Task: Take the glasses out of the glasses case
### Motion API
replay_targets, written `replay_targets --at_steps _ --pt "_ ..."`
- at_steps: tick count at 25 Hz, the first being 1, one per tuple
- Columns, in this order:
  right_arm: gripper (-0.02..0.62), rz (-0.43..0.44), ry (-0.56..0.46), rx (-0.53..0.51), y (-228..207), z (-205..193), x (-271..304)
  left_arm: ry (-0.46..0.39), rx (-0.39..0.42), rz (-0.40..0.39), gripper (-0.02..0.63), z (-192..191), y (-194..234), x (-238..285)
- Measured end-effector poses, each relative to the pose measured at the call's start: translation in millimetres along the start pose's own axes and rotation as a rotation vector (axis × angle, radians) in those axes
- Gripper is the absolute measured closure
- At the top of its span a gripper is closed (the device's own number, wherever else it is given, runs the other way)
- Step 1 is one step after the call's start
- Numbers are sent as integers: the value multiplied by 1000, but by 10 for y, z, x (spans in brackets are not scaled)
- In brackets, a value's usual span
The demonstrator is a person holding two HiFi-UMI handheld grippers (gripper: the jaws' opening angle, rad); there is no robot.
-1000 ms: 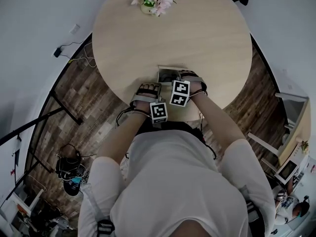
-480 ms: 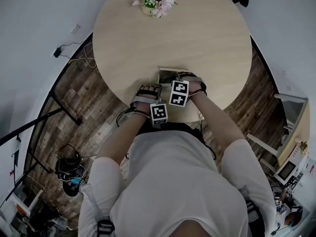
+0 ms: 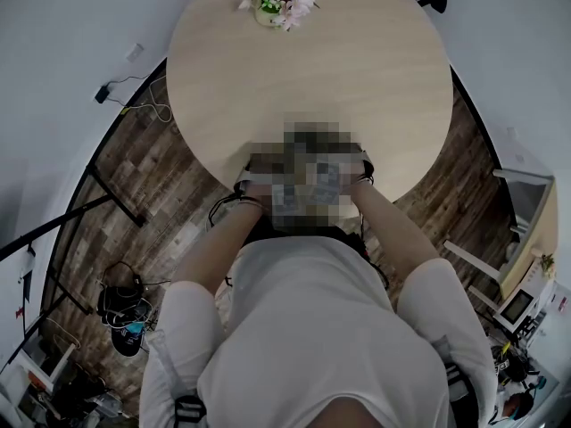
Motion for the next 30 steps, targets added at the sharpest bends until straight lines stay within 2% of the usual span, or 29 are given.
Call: replay_targets --at_steps 5,12,18,23,30 --pt "577 -44 18 -1 -17 -36 -137 4 -8 -10 609 -2 -19 -4" --pt "577 -128 8 59 -44 -128 -426 0 -4 2 609 -21 -23 -16" --pt "577 -172 36 100 -23 -464 -702 4 10 10 609 -20 -37 -24" --pt "577 -154 108 134 155 -950 -724 15 -13 8 609 -12 -34 -16" --pt "577 -76 186 128 507 -1481 -556 33 -8 9 609 5 -41 -10"
Point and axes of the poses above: the fingertips, and each gripper's own axes: x forward along the fingers, y to its left, z out of its top, the point moved 2 cm from there along -x, backward along the fingers, and after that the axes turned 13 degrees about -x, right-handed, at the moved point
